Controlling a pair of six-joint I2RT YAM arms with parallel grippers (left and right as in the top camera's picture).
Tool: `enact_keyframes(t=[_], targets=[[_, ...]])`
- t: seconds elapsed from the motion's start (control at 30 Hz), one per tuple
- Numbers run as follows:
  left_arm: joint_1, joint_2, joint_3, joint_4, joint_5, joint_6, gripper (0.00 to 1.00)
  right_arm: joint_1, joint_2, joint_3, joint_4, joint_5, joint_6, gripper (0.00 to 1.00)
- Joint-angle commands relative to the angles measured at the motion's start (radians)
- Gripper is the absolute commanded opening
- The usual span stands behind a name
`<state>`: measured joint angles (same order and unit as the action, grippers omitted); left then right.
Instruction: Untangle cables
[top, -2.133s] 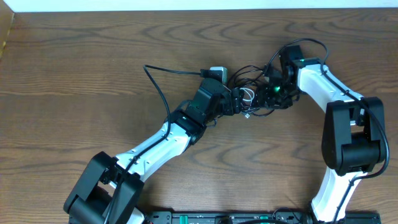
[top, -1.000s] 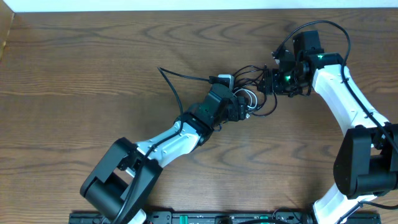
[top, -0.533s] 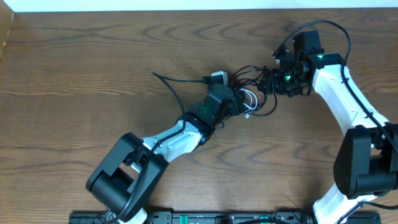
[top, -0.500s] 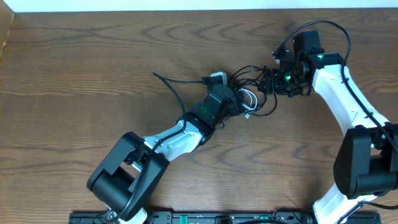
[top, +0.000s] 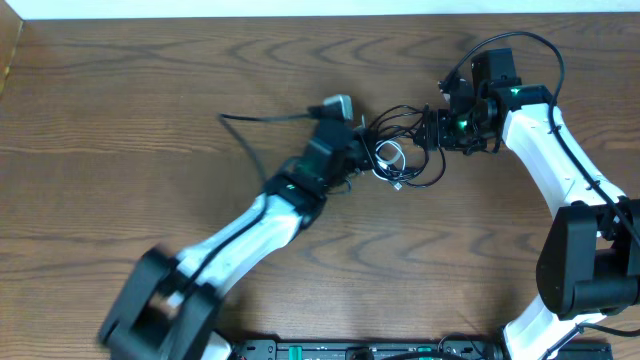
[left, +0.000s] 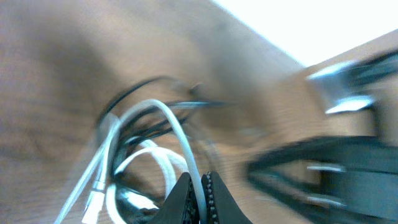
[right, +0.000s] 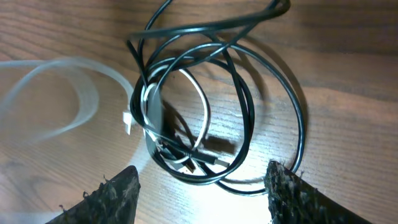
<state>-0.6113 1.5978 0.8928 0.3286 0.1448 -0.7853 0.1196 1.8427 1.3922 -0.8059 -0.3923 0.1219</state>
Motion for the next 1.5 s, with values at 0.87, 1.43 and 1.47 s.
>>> enact_keyframes(t=[0.87,1.43,1.47], targets=[[0.129,-0.340,0.002,-0.035,0.043,0.051,0.07,0.214,0.004,0.005,0.009,-0.067,-0.341,0.54],[0.248,-0.343,0.002,-0.158,0.057,-0.111,0.07,0.319,0.138,0.003,0.015,-0.063,-0.563,0.39],[0.257,-0.343,0.002,-0.172,0.057,-0.126,0.07,0.324,0.148,0.003,0.020,-0.063,-0.569,0.38]])
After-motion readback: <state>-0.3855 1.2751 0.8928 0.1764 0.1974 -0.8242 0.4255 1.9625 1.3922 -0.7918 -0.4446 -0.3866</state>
